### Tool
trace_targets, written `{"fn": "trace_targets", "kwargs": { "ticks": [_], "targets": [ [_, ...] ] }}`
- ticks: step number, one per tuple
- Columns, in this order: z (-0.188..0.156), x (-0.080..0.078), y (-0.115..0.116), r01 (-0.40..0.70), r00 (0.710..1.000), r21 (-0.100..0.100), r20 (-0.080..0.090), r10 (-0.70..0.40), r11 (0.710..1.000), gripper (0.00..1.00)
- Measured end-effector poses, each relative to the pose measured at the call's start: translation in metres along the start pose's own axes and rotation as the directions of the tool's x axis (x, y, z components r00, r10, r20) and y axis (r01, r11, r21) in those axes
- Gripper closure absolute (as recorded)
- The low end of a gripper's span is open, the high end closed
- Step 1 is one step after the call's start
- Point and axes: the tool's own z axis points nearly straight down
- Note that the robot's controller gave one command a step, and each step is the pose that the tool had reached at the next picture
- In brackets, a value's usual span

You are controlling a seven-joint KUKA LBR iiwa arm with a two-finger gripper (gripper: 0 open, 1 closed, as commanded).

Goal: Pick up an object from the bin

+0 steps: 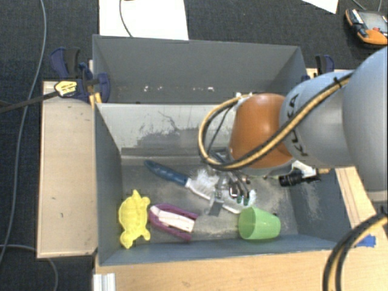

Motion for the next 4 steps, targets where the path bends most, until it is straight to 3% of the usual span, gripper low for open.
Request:
{"fn": "trace_targets", "kwargs": {
  "ticks": [1, 2, 3, 4],
  "targets": [
    [0.029, -0.014, -0.047, 0.014, 1.0, -0.001, -0.002, -0.014, 1.0, 0.0],
    [-0.001, 0.012, -0.036, -0.222, 0.975, 0.001, -0.006, 0.222, 0.975, 0.0],
    [0.027, -0.012, -0.046, -0.01, 1.0, -0.002, 0.0, 0.01, 1.0, 0.0],
    [0.029, -0.003, -0.035, -0.355, 0.935, 0.002, -0.007, 0.355, 0.935, 1.0]
  ]
}}
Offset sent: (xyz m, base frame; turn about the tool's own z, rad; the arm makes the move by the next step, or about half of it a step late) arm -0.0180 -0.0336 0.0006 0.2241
